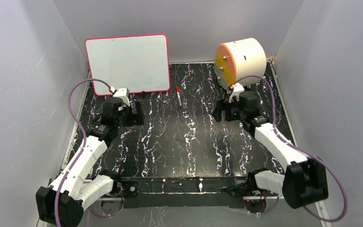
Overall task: Write a sentence on the whiteboard
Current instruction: Move the whiteboard marker to the center of the board, then move the whiteboard to the center of the board.
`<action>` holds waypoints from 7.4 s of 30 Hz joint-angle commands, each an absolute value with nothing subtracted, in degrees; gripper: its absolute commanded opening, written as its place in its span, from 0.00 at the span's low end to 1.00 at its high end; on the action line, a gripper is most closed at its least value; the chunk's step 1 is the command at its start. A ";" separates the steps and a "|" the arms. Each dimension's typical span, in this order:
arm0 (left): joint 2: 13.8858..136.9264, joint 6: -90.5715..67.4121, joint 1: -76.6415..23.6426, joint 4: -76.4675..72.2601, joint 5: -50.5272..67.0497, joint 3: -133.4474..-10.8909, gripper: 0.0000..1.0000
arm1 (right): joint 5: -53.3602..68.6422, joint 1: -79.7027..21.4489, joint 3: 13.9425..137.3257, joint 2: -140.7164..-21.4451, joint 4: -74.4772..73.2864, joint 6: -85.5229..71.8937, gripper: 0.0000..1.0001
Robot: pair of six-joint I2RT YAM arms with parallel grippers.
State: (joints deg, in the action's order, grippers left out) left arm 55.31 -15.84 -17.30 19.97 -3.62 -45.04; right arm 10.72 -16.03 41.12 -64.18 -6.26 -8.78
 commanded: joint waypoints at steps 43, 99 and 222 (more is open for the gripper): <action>49.92 -16.04 -16.85 20.92 -3.03 -44.56 0.95 | -18.22 -39.46 74.54 -119.24 8.90 -12.53 0.12; 98.31 -10.77 8.68 2.05 4.96 -63.94 0.79 | -26.39 -38.67 24.69 -45.84 3.83 -12.93 0.99; 45.67 -19.04 -39.86 14.69 -14.61 -47.45 0.93 | -15.69 -31.93 38.92 -81.23 1.46 -16.57 0.68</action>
